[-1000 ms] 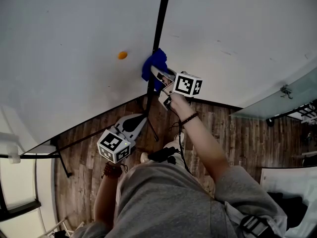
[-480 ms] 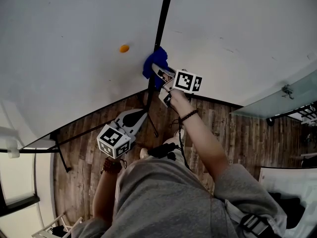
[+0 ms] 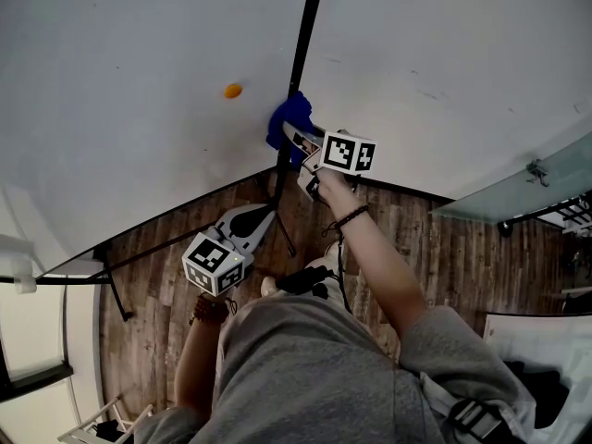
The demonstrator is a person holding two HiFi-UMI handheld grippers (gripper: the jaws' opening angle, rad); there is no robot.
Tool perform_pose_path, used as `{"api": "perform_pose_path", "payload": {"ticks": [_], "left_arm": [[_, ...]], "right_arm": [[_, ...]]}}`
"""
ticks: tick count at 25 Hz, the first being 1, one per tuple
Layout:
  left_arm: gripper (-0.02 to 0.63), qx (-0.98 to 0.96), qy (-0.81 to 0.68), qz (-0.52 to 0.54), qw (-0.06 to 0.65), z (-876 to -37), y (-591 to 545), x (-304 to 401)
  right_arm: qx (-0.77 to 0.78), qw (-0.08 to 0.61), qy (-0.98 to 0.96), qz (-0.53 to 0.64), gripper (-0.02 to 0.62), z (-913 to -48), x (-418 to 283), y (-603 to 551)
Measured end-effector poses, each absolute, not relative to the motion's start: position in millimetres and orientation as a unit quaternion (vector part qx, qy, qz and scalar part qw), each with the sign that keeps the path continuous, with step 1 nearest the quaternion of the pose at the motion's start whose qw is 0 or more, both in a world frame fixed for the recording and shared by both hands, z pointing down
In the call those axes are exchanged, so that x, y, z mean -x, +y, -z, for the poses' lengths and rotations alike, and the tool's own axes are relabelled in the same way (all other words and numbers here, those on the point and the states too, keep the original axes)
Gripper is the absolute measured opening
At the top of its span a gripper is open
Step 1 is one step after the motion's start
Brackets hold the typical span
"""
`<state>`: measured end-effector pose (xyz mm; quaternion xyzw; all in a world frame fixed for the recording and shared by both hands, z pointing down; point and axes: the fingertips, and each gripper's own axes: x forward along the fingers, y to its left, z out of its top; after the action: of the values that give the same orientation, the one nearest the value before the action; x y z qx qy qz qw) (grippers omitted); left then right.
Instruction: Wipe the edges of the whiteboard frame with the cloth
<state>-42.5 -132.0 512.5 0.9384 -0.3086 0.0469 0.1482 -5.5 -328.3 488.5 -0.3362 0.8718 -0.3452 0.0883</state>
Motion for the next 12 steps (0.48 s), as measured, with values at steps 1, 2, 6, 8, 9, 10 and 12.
{"api": "perform_pose_path", "payload": {"ticks": [1,2,6,8,9,10,12], "left_arm": [[0.020,-0.938,-0.309,-0.047,0.148,-512.1,-132.0,42.4],[0.020,-0.938,-0.310,-0.047,0.147,-511.9,-131.9,42.3],[0.020,-0.937,-0.314,-0.047,0.147,-512.6,-131.3,43.5],[0.020,-0.936,-0.315,-0.048,0.148,-513.6,-130.5,43.7],[0.020,-0.936,-0.315,-0.049,0.148,-514.0,-130.1,43.2],[0.020,-0.936,-0.314,-0.049,0.148,-514.3,-129.6,42.4],[0.020,-0.937,-0.314,-0.049,0.148,-514.2,-128.2,40.5]], "right_arm": [[0.332,0.098,0.868,0.356,0.107,-488.6,5.4,-328.5],[0.327,0.107,0.865,0.366,0.107,-488.6,5.1,-328.7],[0.326,0.100,0.864,0.371,0.107,-492.2,5.0,-328.4],[0.338,0.072,0.869,0.354,0.107,-498.5,5.0,-328.1],[0.342,0.061,0.871,0.348,0.106,-502.0,4.7,-328.3],[0.344,0.058,0.870,0.348,0.106,-505.1,4.4,-328.4],[0.340,0.069,0.864,0.364,0.107,-509.4,3.8,-328.1]]}}
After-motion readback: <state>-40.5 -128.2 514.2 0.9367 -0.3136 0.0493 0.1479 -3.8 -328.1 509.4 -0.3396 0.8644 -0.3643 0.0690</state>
